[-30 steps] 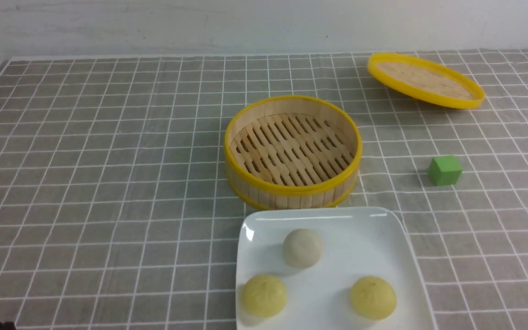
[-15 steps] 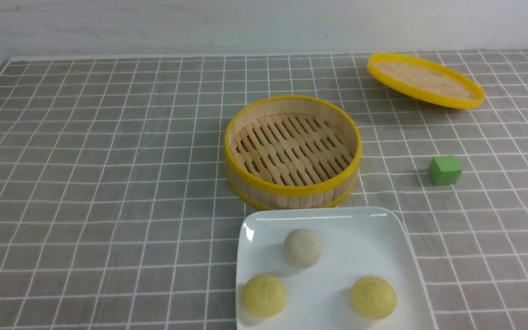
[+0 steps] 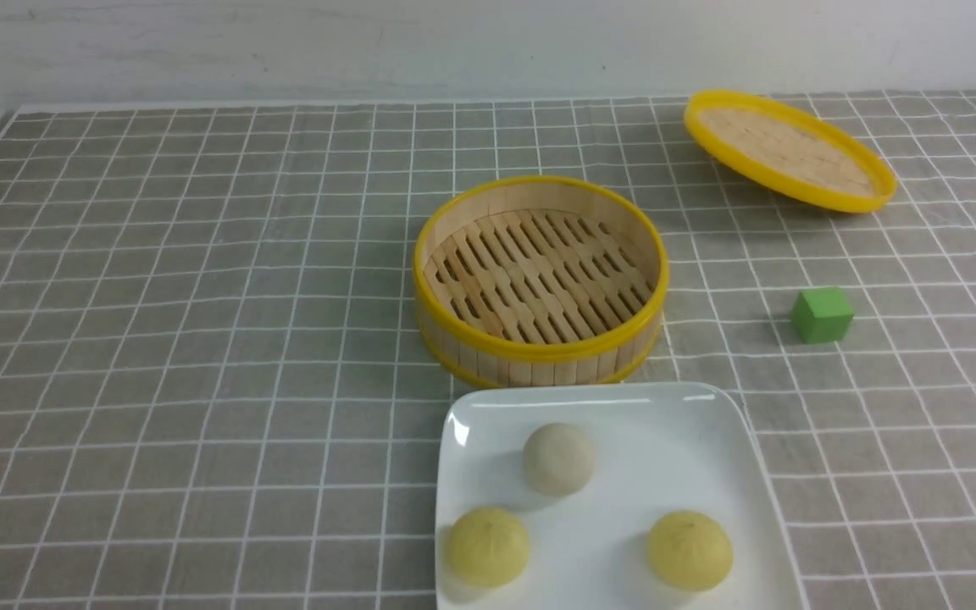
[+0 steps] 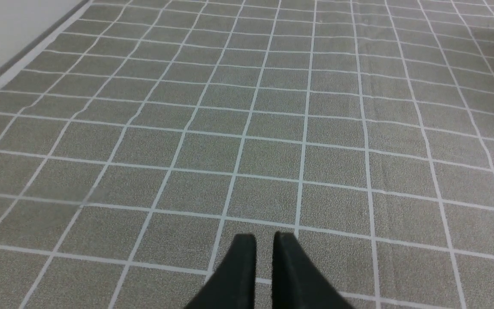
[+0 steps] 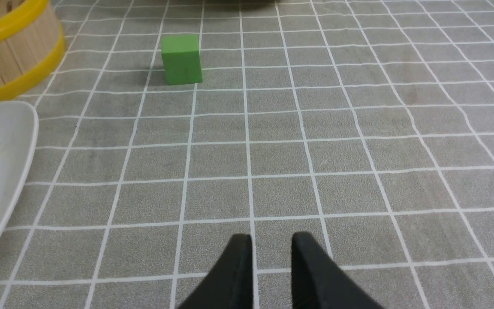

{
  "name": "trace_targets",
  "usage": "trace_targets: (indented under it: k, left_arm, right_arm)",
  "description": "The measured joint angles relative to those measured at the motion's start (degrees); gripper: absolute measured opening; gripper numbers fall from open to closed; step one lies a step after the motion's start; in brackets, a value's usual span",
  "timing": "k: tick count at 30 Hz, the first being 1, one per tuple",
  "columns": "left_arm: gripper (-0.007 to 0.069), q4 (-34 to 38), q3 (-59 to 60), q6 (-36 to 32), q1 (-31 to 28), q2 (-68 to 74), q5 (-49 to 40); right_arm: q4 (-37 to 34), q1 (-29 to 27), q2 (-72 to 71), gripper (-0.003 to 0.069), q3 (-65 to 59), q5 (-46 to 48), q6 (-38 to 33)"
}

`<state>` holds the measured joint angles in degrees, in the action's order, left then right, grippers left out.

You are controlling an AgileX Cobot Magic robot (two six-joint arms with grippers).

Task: Put the steamed buns into the plate on the grey tablecloth.

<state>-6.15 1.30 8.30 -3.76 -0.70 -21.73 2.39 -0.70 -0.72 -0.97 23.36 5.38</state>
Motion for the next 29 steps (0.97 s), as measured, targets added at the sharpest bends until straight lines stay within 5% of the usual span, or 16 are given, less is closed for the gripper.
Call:
trace_targets:
  k: [29]
  left_arm:
    - [0.0110,-0.63,0.00,0.00,0.00,0.00,-0.06]
  right_arm:
    - [0.05,0.00,0.00,0.0206,0.00,0.00,0.00]
